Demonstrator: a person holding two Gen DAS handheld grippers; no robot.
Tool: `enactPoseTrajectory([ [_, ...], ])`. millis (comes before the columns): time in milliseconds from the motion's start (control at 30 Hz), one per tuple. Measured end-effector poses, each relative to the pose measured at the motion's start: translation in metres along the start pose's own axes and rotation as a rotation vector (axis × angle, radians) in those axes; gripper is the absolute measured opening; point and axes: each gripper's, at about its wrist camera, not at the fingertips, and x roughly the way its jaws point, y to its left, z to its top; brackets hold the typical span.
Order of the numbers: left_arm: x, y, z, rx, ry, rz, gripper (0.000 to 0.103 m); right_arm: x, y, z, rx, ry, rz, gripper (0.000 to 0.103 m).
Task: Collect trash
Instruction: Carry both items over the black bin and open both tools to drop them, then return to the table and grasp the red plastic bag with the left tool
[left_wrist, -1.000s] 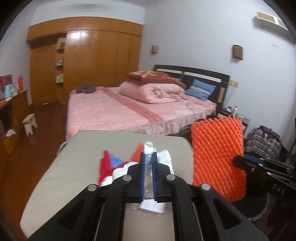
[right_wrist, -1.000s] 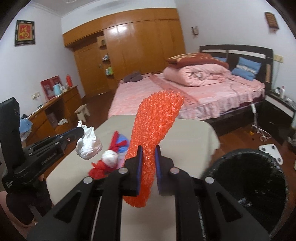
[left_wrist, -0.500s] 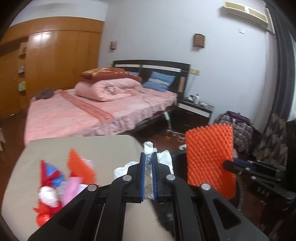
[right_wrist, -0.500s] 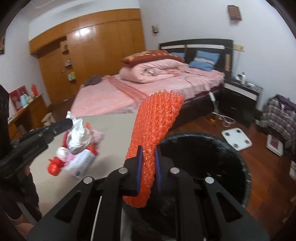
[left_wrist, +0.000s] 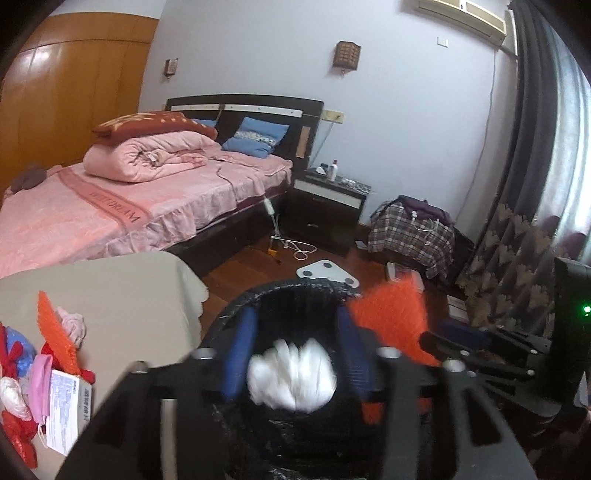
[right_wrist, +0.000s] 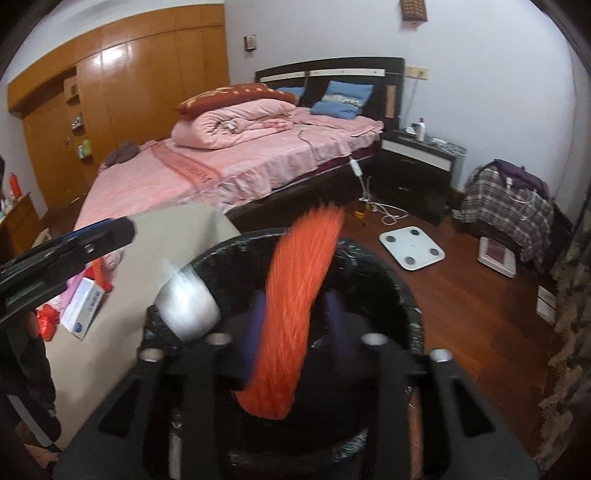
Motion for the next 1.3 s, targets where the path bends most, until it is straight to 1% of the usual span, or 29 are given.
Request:
enactPoseTrajectory([
  [33, -0.003, 0.003, -0.003, -0.002, 0.001, 0.010, 0.052, -0.001, 0.000, -0.001, 0.001, -0.004, -0.007, 0.054],
  [100, -0.006, 0.011, -0.004, -0.009, 0.004, 0.042, 0.058, -0.003, 0.002, -0.003, -0.002, -0.016, -0.018, 0.073],
  [133, -0.012, 0.018, -0.005, -0.020, -0.001, 0.065, 0.060, -0.004, 0.005, -0.002, -0.006, -0.025, -0.020, 0.079],
  [167, -0.015, 0.023, -0.006, -0.025, -0.004, 0.084, 0.063, -0.006, 0.008, -0.003, -0.009, -0.037, -0.020, 0.087],
  [200, -0.022, 0.029, -0.009, -0.028, -0.008, 0.104, 0.067, -0.008, 0.013, -0.003, -0.013, -0.048, -0.017, 0.092],
  [300, -0.044, 0.050, -0.017, -0.033, -0.028, 0.195, 0.075, -0.009, 0.025, -0.001, -0.015, -0.064, 0.014, 0.096],
  [333, -0.054, 0.059, -0.020, -0.039, -0.036, 0.235, 0.077, -0.010, 0.032, 0.000, -0.018, -0.067, 0.032, 0.096],
  [400, -0.069, 0.072, -0.026, -0.053, -0.043, 0.289, 0.081, -0.009, 0.049, 0.003, -0.029, -0.072, 0.072, 0.097],
  [500, -0.094, 0.099, -0.039, -0.077, -0.049, 0.388, 0.084, -0.004, 0.074, 0.004, -0.043, -0.063, 0.122, 0.097],
  [633, -0.121, 0.136, -0.061, -0.121, -0.038, 0.526, 0.085, 0.007, 0.118, 0.002, -0.068, -0.044, 0.205, 0.097],
  [733, -0.137, 0.164, -0.078, -0.153, -0.018, 0.602, 0.085, 0.015, 0.153, 0.001, -0.103, -0.029, 0.256, 0.097],
  [833, -0.147, 0.187, -0.095, -0.189, 0.002, 0.660, 0.085, 0.021, 0.179, 0.000, -0.129, -0.022, 0.283, 0.097],
  [933, -0.152, 0.207, -0.110, -0.225, 0.028, 0.692, 0.085, 0.030, 0.205, -0.003, -0.157, -0.006, 0.306, 0.097],
  [1033, -0.151, 0.222, -0.124, -0.263, 0.054, 0.705, 0.084, 0.037, 0.224, -0.006, -0.189, -0.001, 0.313, 0.097],
  [1300, -0.134, 0.248, -0.142, -0.329, 0.097, 0.689, 0.078, 0.056, 0.248, -0.017, -0.227, 0.034, 0.308, 0.097],
])
